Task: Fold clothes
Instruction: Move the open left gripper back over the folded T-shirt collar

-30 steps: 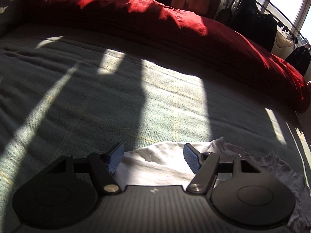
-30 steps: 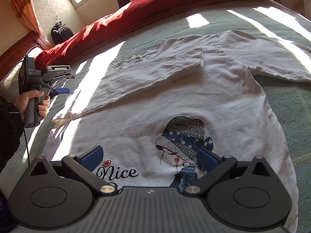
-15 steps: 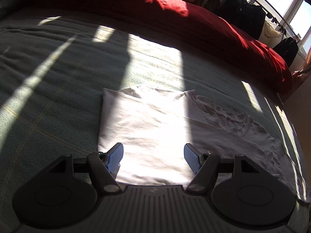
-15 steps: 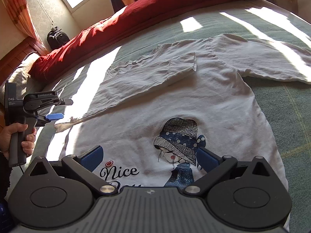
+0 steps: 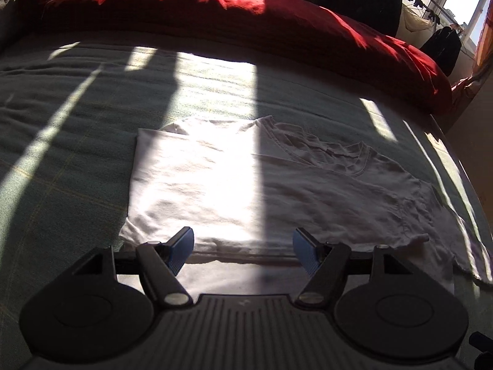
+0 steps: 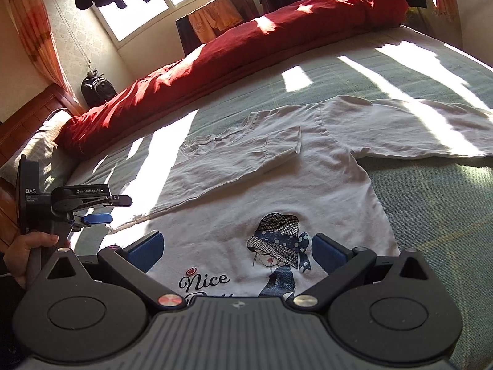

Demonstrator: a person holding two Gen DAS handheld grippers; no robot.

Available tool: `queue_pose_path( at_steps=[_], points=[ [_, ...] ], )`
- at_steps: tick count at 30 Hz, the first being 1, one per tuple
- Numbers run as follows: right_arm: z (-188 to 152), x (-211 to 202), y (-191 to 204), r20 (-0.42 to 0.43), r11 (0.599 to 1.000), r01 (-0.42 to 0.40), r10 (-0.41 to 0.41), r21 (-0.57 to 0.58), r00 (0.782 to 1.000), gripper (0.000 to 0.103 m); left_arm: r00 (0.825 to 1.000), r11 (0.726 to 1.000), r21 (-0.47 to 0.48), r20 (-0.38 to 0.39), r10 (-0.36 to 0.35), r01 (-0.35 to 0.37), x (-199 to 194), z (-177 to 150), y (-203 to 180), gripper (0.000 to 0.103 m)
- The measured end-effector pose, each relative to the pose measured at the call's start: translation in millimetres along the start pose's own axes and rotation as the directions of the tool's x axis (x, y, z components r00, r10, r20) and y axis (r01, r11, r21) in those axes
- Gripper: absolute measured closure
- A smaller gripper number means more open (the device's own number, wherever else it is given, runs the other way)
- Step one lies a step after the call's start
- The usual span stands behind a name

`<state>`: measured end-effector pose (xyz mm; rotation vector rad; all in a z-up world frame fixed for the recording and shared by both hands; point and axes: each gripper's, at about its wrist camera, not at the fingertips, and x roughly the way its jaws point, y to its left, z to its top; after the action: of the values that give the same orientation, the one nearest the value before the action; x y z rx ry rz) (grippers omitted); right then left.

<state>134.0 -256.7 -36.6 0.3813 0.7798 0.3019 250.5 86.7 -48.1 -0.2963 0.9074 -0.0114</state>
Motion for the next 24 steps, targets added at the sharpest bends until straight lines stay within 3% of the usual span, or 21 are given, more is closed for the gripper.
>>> queue_pose_path(
  at_steps=[8,15,19,24],
  points=[
    [-4,1,-11,0.003,1.000,-0.001,0.001,-0.001,1.000,0.000,0.996,0.988,0.127,0.018,-0.086,0.083,39,8,-77,0.032],
    [-6,13,-27,-0.016,1.000,0.026,-0.027,-0.017,1.000,0.000,0.998,0.952,0.306,0.046,-0.039,0.023,80,-13,-137,0.032],
    [-7,19,-38,-0.030,1.000,0.025,-0.025,0.002,0.999,0.000,0.997,0.951,0.297,-0.015,-0.081,0.082,89,-26,-154,0.032],
    [-10,27,-46,-0.050,0.999,0.031,-0.030,0.024,0.998,0.000,0.961,0.911,0.307,-0.112,-0.252,0.275,78,-32,-180,0.032]
  ],
)
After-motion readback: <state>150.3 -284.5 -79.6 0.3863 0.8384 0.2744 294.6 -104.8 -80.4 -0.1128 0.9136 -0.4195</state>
